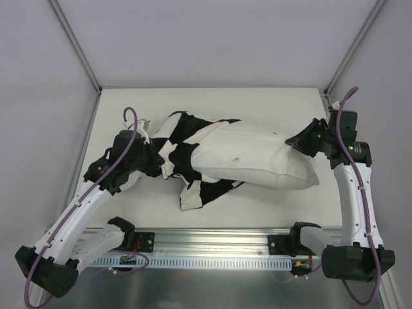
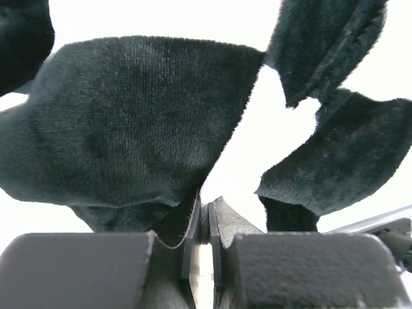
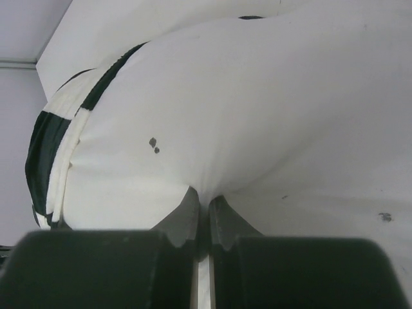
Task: Remove the pillowcase from the pillow
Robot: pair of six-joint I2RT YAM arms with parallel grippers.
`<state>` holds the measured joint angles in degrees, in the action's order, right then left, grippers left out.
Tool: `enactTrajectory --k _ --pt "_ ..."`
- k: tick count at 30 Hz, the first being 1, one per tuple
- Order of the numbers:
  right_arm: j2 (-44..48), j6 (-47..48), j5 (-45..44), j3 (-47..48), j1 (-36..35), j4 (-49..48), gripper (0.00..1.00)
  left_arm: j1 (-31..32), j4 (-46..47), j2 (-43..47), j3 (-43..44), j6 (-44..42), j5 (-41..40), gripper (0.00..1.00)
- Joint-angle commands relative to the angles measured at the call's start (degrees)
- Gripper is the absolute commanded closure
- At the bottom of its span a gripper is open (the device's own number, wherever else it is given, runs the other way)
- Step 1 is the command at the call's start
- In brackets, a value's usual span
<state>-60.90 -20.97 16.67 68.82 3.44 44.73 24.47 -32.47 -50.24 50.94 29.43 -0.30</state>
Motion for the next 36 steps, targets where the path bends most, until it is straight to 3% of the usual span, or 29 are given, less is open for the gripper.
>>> enactTrajectory --k 1,4,9,15,19,26,29,30,33,36 --pt "1.57 0.31 -7.53 8.34 3.68 -4.92 0.99 -3.2 -7.86 1.98 7.49 -1.57 -7.18 1.0" --pt "4.03 1.89 -7.52 13.44 3.76 -1.33 0.99 -3.11 -9.54 3.39 13.65 -3.4 -7.96 1.0" --pt "6.23 5.76 -5.69 20.56 3.76 5.27 0.99 -3.2 -14.72 5.41 26.01 -7.54 -18.15 1.0" --pt "11.68 7.09 -4.54 20.4 3.68 9.67 0.99 -3.2 -15.87 5.77 38.17 -8.86 -12.82 1.0" --pt "10.9 5.77 -3.14 16.71 3.59 7.14 0.99 -3.11 -15.52 3.14 35.82 -9.48 -11.66 1.0" --pt "-1.85 3.3 2.76 12.38 1.75 -5.09 0.99 -3.11 -9.02 -7.48 31.41 -4.56 -1.13 1.0" --pt "-11.06 10.58 0.92 24.05 -4.38 3.06 0.56 -3.02 -8.75 -15.12 34.05 -2.01 3.43 1.0" --pt "-12.38 12.17 -0.57 27.04 -5.98 4.82 0.36 -3.11 -8.75 -16.2 35.18 -1.31 3.55 1.0" --pt "-8.37 16.92 -2.77 25.24 -9.68 3.79 0.1 -3.11 -8.75 -18.4 37.91 -1.22 2.5 1.0" --pt "-3.37 20.53 -3.92 21.19 -11.96 3.0 0.03 -3.11 -8.84 -19.63 40.81 -1.74 2.32 1.0"
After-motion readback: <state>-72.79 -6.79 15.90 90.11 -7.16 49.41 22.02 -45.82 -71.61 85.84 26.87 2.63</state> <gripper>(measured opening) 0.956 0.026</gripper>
